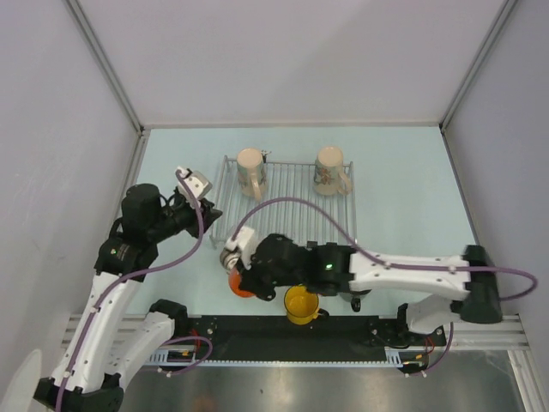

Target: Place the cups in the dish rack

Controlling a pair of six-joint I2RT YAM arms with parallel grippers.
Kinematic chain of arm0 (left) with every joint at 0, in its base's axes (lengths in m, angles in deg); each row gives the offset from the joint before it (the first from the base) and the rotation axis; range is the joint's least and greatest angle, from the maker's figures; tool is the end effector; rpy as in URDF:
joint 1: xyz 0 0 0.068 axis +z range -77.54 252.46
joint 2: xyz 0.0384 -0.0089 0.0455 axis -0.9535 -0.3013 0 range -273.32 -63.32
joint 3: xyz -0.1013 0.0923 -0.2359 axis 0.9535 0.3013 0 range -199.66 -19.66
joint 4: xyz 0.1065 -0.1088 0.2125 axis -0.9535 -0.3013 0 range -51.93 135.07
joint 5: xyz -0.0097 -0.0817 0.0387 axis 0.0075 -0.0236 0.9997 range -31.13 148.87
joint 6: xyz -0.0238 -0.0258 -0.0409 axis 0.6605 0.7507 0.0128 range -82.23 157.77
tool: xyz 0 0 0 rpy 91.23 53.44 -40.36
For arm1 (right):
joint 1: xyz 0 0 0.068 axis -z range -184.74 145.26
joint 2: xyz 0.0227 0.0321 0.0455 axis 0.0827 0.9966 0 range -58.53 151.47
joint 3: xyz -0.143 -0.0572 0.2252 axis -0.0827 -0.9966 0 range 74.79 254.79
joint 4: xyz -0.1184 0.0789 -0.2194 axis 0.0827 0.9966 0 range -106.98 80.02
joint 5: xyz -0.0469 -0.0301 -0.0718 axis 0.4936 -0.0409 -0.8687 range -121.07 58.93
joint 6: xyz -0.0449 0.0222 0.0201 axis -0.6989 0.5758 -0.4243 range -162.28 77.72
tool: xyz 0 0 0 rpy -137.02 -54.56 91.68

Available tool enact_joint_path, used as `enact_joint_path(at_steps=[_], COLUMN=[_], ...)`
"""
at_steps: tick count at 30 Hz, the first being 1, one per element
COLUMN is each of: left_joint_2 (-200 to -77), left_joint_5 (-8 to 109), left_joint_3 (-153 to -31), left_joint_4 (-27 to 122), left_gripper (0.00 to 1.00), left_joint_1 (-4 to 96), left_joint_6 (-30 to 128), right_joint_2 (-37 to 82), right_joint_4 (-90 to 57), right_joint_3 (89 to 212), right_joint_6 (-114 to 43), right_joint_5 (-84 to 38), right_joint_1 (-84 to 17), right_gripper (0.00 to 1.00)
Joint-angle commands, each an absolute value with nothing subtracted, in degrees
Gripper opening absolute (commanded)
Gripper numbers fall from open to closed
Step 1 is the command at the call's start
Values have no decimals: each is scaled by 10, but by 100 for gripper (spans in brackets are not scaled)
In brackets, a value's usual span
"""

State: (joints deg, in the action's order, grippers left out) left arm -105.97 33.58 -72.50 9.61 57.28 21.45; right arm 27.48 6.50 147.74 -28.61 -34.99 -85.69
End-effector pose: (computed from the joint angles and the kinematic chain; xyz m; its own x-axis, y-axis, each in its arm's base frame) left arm 0.1432 -0.0545 0.3494 -0.2242 0.3240 -0.9191 0.7009 0.7089 0.0789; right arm 0.0562 0.3372 0.3146 -0.3218 -0.5215 -0.7902 -0.9268 0.3443 0.1502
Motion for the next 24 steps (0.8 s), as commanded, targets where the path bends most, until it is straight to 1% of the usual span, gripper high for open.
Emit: enact_joint_path(at_steps=[1, 2, 3, 4, 5, 7, 8, 10, 11, 13, 15, 17, 18, 19, 21, 24], left_joint_2=[-1069, -1074, -1079, -1086, -1095, -1109, -1124, -1135, -1144, -1149, -1156, -1157, -1154, -1152, -1136, -1121], left_joint_5=[266, 254, 237, 210, 159, 99, 44, 1, -41, -89, -165, -200, -211, -214, -196, -170], left_joint_3=[-792, -806, -813, -818, -822, -827, -833, -837, -841, -843, -837, -819, -808, -794, -755, -720], left_joint_4=[89, 89, 89, 89, 92, 94, 92, 92, 91, 90, 95, 132, 163, 237, 301, 399], left_gripper=[54, 62, 70, 82, 86, 91, 92, 93, 93, 93, 93, 96, 97, 97, 98, 98], left_joint_1=[578, 578, 578, 579, 579, 579, 579, 579, 579, 579, 579, 579, 578, 578, 577, 573], left_joint_6=[269, 277, 282, 289, 293, 303, 308, 317, 321, 331, 358, 399, 471, 509, 579, 654], right_joint_2=[109, 83, 22, -6, -36, -97, -109, -124, -123, -111, -99, -77, -67, -41, -15, 31], right_joint_4=[-125, -162, -207, -252, -350, -468, -501, -561, -573, -618, -646, -692, -726, -746, -787, -836], right_joint_3=[1408, 1386, 1363, 1331, 1271, 1219, 1183, 1167, 1160, 1157, 1156, 1161, 1170, 1175, 1193, 1207], right_joint_6=[-246, -237, -227, -213, -190, -165, -138, -116, -93, -76, -59, -35, -24, -14, 12, 35], right_joint_5=[-266, -249, -224, -216, -207, -190, -183, -157, -153, -134, -129, -123, -120, -113, -102, -101], right_joint_1=[-779, -763, -748, -729, -697, -661, -627, -599, -574, -561, -551, -542, -532, -527, -522, -519], right_gripper=[0, 0, 0, 0, 0, 0, 0, 0, 0, 0, 0, 0, 0, 0, 0, 0])
